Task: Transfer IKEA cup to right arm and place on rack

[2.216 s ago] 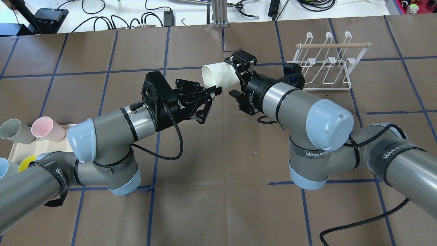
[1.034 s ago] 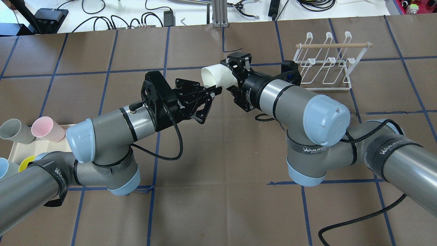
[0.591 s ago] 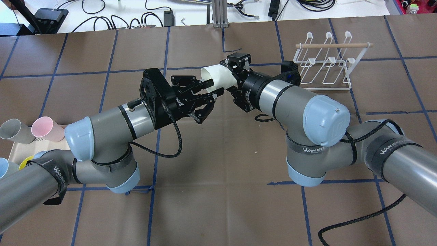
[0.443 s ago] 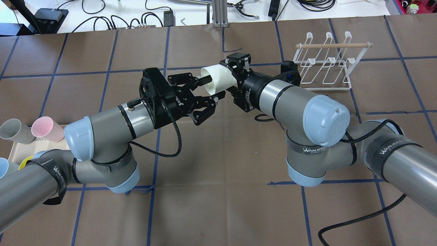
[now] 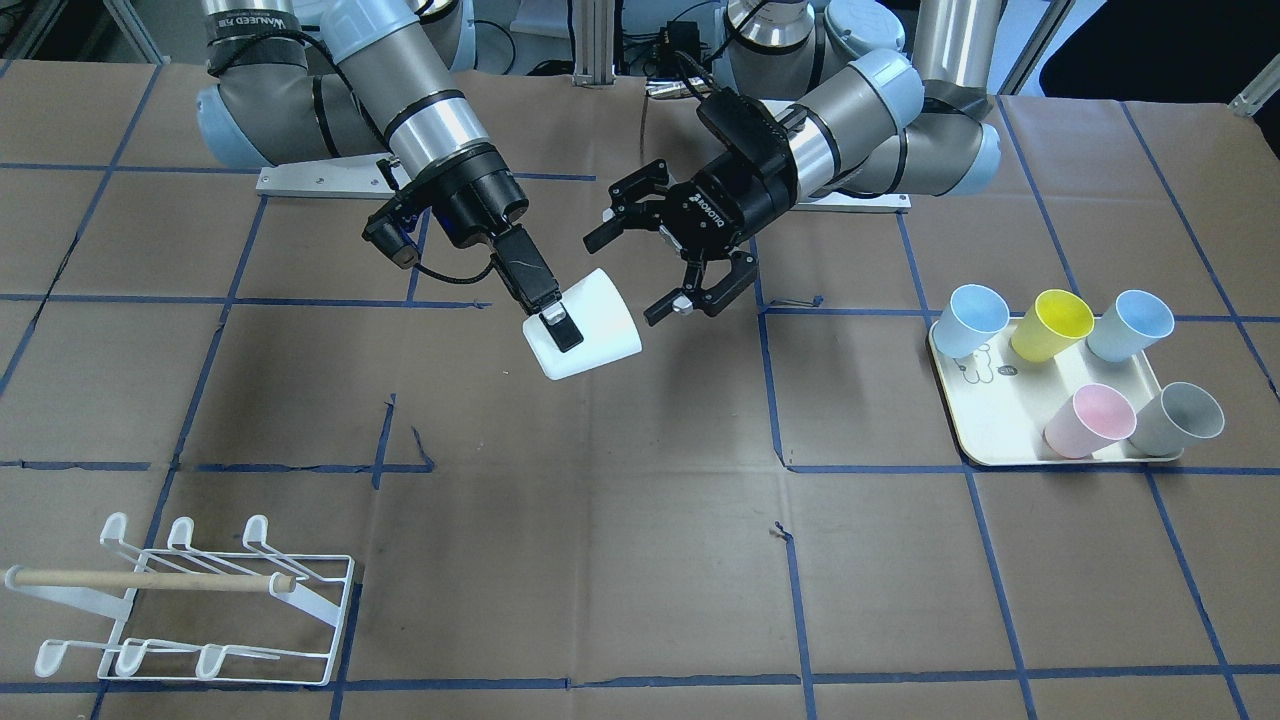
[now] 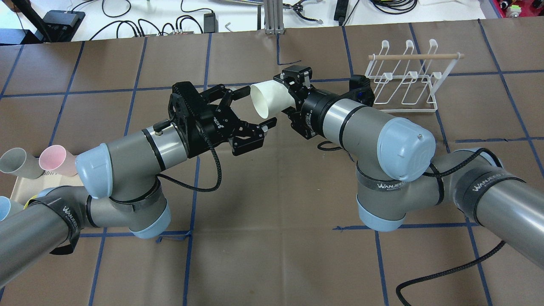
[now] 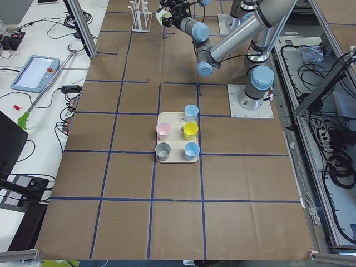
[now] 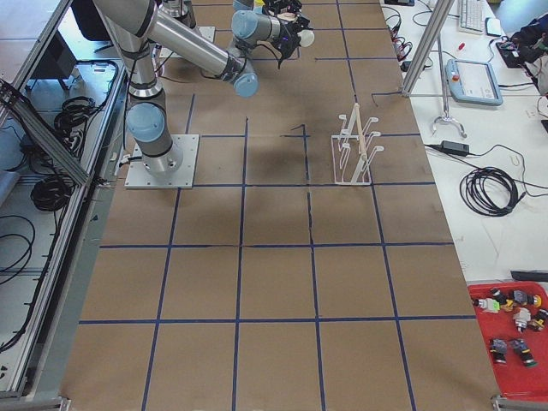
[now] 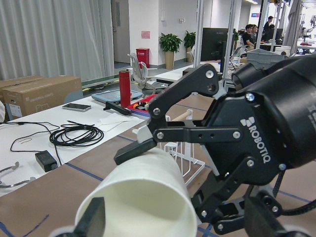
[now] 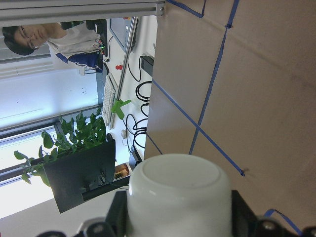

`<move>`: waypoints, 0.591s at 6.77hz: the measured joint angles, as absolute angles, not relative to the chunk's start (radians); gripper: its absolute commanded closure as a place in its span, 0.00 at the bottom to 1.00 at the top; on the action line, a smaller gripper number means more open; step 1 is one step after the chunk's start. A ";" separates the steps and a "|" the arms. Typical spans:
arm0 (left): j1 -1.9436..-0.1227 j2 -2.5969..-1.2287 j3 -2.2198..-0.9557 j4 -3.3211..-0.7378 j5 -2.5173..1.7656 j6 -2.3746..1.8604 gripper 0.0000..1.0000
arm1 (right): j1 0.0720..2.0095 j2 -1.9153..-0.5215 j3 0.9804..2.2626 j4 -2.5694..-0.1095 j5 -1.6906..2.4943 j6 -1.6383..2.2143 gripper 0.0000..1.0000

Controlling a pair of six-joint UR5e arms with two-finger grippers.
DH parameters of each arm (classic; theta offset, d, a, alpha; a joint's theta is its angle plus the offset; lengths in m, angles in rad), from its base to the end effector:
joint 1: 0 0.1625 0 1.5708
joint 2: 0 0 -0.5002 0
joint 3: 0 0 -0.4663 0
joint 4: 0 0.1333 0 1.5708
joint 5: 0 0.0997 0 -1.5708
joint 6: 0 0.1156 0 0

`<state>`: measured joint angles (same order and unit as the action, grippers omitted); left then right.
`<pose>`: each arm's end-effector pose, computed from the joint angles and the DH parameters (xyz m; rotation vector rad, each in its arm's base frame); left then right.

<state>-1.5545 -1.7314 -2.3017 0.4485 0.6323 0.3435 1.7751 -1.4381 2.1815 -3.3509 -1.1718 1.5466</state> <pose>-0.2187 -0.4810 0.3543 -0.9634 -1.8785 1.4331 0.2865 -0.5043 0.3743 1.1026 1.7732 -0.4359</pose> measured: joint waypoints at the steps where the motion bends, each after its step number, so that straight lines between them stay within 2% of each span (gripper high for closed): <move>1: -1.499 -1.731 -2.303 0.448 0.615 0.343 0.02 | 1.754 -1.432 2.174 -3.351 -1.172 1.480 0.70; 4: -1.336 -1.733 -2.279 0.392 0.613 0.342 0.02 | 1.599 -1.406 2.138 -3.349 -1.169 1.068 0.73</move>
